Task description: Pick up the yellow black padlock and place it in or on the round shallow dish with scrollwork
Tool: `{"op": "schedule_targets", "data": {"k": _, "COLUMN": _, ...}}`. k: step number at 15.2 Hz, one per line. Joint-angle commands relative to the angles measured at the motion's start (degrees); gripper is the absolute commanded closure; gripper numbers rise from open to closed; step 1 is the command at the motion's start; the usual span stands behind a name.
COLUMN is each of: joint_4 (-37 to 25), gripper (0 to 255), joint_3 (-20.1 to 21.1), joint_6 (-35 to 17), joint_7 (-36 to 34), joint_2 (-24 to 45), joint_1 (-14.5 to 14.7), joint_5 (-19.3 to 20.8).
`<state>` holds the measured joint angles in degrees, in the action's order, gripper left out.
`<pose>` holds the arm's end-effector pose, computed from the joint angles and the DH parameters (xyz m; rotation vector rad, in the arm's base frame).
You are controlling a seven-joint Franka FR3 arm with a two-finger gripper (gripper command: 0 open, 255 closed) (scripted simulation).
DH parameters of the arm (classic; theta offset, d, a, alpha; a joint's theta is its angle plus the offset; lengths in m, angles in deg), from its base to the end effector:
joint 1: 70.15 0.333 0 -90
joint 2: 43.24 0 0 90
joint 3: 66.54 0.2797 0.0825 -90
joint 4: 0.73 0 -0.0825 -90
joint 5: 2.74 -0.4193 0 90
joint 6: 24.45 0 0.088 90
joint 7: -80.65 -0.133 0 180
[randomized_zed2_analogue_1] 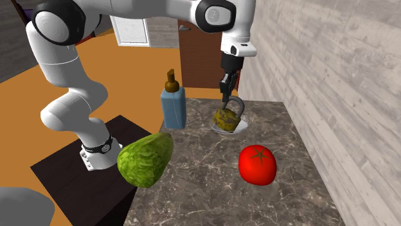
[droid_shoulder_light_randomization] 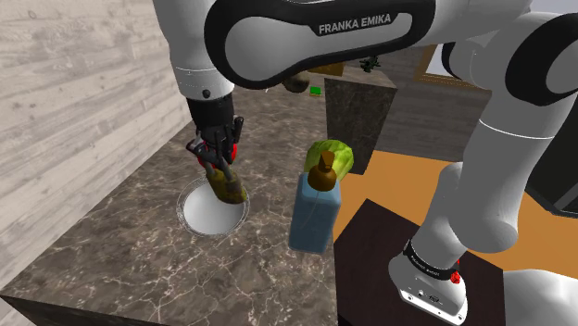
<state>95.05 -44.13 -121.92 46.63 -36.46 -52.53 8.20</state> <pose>0.4920 0.3741 0.4565 2.9725 0.2034 0.0344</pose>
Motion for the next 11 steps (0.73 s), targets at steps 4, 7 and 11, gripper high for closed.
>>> {"op": "schedule_targets", "data": {"k": 4, "joint_4": 0.8, "gripper": 255, "joint_3": 0.0, "joint_6": -0.8, "joint_7": -0.1, "joint_2": 0.0, "joint_1": -0.1, "joint_5": 0.0}}
{"op": "schedule_targets", "data": {"k": 7, "joint_4": 0.8, "gripper": 255, "joint_3": 0.0, "joint_6": -0.8, "joint_7": -0.1, "joint_2": 0.0, "joint_1": -0.1, "joint_5": 0.0}}
{"op": "schedule_targets", "data": {"k": 11, "joint_4": 0.8, "gripper": 0, "joint_3": 0.0, "joint_6": -0.8, "joint_7": -0.1, "joint_2": 0.0, "joint_1": -0.1, "joint_5": 0.0}}
